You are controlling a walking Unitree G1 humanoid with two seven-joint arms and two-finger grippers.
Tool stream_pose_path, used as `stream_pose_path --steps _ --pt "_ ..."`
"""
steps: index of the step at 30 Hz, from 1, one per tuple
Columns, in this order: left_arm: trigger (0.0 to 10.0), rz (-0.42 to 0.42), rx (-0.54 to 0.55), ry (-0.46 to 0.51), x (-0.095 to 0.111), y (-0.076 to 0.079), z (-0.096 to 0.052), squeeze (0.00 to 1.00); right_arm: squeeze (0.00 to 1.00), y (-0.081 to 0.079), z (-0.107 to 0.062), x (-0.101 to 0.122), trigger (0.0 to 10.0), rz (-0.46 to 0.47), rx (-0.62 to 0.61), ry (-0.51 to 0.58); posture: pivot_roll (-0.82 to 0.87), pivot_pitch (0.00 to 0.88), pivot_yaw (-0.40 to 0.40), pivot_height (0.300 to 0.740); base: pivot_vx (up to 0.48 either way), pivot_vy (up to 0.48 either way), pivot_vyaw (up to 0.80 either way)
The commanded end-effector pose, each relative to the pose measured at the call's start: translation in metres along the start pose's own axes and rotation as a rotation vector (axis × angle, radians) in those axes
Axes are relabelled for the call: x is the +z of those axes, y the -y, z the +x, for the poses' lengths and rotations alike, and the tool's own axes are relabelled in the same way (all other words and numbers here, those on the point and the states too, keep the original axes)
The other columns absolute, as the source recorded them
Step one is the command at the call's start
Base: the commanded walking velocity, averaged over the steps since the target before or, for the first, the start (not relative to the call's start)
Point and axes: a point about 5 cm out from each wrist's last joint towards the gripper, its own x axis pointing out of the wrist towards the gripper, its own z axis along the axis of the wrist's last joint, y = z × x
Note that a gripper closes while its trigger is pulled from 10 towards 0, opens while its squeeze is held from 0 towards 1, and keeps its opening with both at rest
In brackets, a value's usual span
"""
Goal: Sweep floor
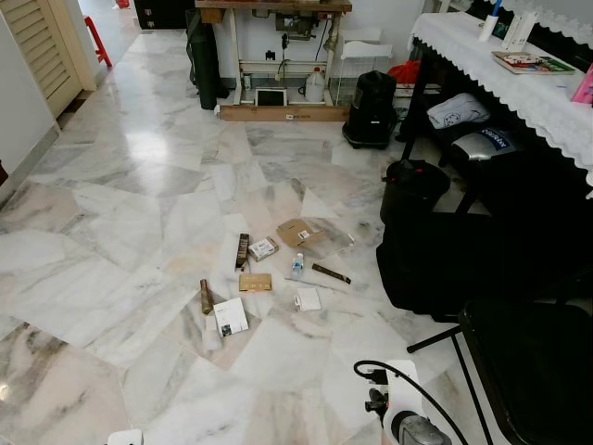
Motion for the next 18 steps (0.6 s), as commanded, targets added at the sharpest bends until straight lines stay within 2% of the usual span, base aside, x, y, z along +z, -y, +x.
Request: stream_pose_path --steps 1,6,18 --pt "10.0 0.012 0.011 -0.007 0.001 -0.003 0.0 0.0 0.0 -0.018 -0.001 -0.012 10.0 0.052 0.053 -0.037 0.01 0.0 -0.025 0.74 0.0 0.0 0.0" --pt "10.0 -0.023 0.019 -0.01 -0.002 -0.002 0.0 0.0 0.0 -0.015 -0.002 -0.014 10.0 0.019 0.061 -0.048 0.03 0.0 -0.069 0.74 0.0 0.0 0.0" --pt "10.0 -0.028 0.01 -0.023 -0.008 0.001 -0.002 0.0 0.0 -0.007 -0.004 -0.02 10.0 0.019 0.045 -0.066 0.03 0.0 -0.081 0.74 0.0 0.0 0.0"
